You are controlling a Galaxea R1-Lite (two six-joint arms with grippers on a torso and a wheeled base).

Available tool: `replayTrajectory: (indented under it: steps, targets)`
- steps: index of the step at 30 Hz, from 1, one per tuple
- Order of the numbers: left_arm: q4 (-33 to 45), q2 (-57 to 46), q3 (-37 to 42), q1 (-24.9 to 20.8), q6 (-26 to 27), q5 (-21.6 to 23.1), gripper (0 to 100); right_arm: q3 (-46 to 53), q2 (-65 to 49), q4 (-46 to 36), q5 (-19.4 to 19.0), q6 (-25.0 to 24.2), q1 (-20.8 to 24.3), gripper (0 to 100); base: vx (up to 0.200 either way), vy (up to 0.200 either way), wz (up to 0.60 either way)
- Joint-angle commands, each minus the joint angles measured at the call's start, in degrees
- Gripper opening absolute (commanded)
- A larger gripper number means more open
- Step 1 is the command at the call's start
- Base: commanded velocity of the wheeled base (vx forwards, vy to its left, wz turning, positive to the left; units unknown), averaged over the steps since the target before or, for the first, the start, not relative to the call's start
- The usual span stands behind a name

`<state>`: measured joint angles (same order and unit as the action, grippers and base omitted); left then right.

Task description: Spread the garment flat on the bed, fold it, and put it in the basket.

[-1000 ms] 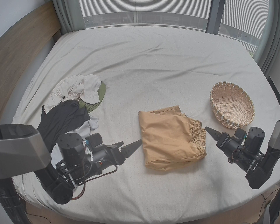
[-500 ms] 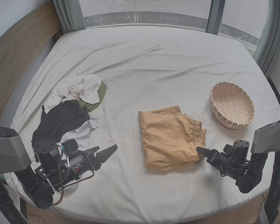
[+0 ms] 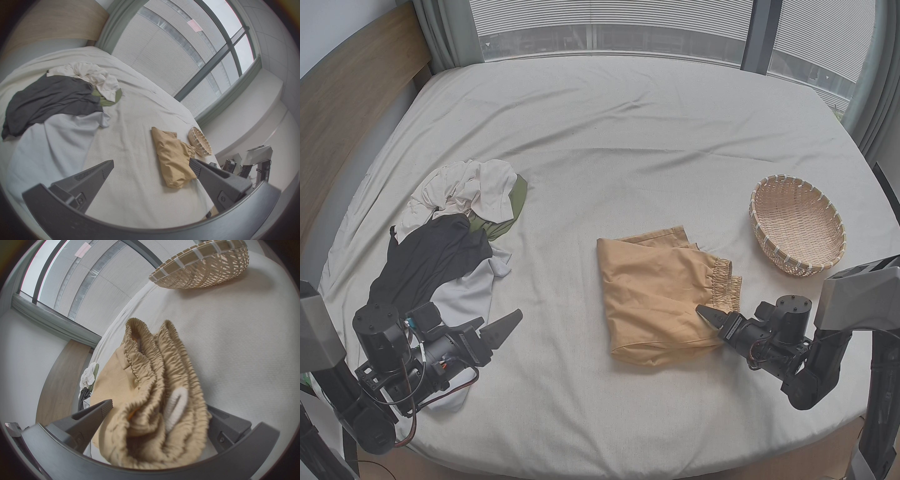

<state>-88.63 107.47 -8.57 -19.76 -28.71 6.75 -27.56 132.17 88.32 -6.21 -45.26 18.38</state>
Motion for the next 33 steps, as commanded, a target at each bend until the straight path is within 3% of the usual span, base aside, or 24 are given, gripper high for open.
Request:
replayTrajectory:
  steps: [1, 9, 10, 20, 29, 30, 33]
  targets:
    - [-0.14, -0.16, -0.22, 0.69, -0.21, 0.01, 100, -2.23, 1.34, -0.08, -0.12, -0.35, 1.04, 100, 0.000, 0.000, 0.00]
    - [-0.14, -1.21, 1.10, -0.89, 0.14, -0.16, 100, -2.50, 0.98, 0.01, -0.39, -0.35, 2.89, 100, 0.000, 0.000, 0.00]
    - [-0.14, -1.39, 1.19, -1.16, 0.14, -0.25, 100, -2.50, 0.90, 0.01, -0.47, -0.35, 3.33, 0, 0.000, 0.000, 0.00]
    - [-0.14, -4.64, 0.57, -0.72, -0.03, -0.78, 100, -2.14, -0.95, 0.19, -1.00, -0.53, 3.15, 0, 0.000, 0.000, 0.00]
    - [-0.14, -5.08, 0.48, -0.89, 0.32, -1.04, 100, 0.58, -15.80, -0.25, -0.65, 0.00, 3.85, 0, 0.000, 0.000, 0.00]
    - [-0.14, -5.52, 0.57, -1.16, 0.32, -2.01, 100, 0.67, -22.13, -2.28, -0.74, 0.62, 4.38, 0, 0.000, 0.000, 0.00]
    - [-0.14, -5.78, 0.57, -1.24, 0.32, -2.01, 100, 0.23, -25.12, -5.62, -0.91, 0.97, 4.20, 0, 0.000, 0.000, 0.00]
